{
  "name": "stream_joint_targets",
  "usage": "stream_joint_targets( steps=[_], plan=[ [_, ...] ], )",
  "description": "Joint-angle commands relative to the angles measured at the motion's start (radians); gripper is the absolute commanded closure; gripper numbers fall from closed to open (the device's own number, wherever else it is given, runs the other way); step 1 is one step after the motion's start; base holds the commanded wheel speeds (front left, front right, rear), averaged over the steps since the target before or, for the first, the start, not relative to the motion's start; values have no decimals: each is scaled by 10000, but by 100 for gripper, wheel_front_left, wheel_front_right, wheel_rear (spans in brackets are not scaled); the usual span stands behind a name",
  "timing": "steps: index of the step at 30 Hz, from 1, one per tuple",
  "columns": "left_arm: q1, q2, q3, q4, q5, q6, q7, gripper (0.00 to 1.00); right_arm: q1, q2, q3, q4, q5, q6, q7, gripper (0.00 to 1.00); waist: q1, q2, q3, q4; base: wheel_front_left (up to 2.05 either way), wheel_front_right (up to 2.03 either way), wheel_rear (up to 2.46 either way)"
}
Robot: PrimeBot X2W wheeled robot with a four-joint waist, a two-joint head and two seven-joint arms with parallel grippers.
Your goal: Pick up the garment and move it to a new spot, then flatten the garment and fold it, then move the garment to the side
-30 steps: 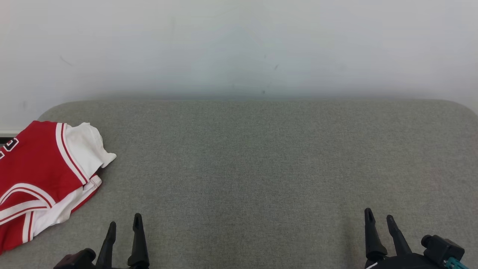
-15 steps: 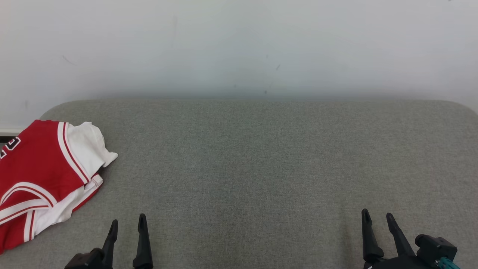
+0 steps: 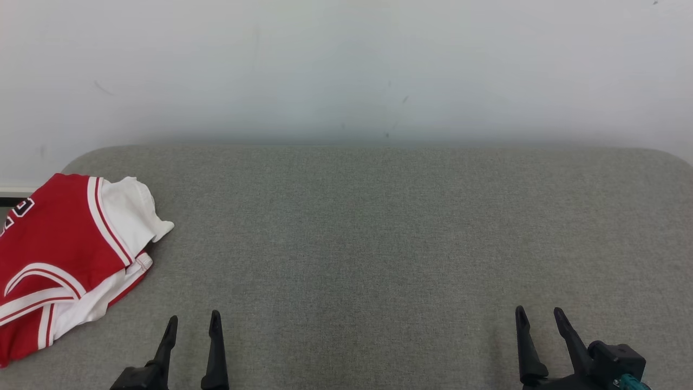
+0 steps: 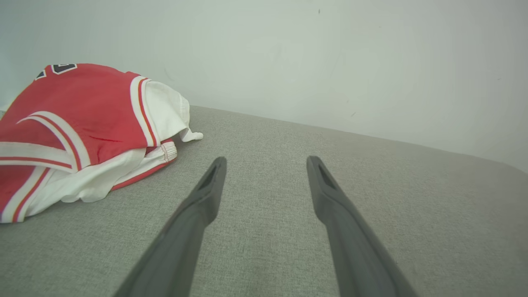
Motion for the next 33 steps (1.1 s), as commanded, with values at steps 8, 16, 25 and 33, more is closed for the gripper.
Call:
stream_joint_targets(
  steps=[8, 16, 25, 33],
  plan=[
    [106, 57, -100, 92, 529, 32, -210, 0, 98, -34, 112, 17, -869, -19, -132, 0, 0, 0, -80, 50, 0, 0, 0],
    [169, 62, -188, 281, 870, 50, -353, 0, 184, -35, 108, 2, -1612, -20, -189, 0, 0, 0, -191, 95, 0, 0, 0],
    [140, 60, -124, 463, 818, 22, -372, 0, 235, -34, 87, -44, -1489, -21, -134, 0, 0, 0, -221, 74, 0, 0, 0],
    [111, 60, -124, 509, 848, -9, -372, 0, 263, -34, 77, -50, -1378, -21, -137, 0, 0, 0, -186, 98, 0, 0, 0]
  ],
)
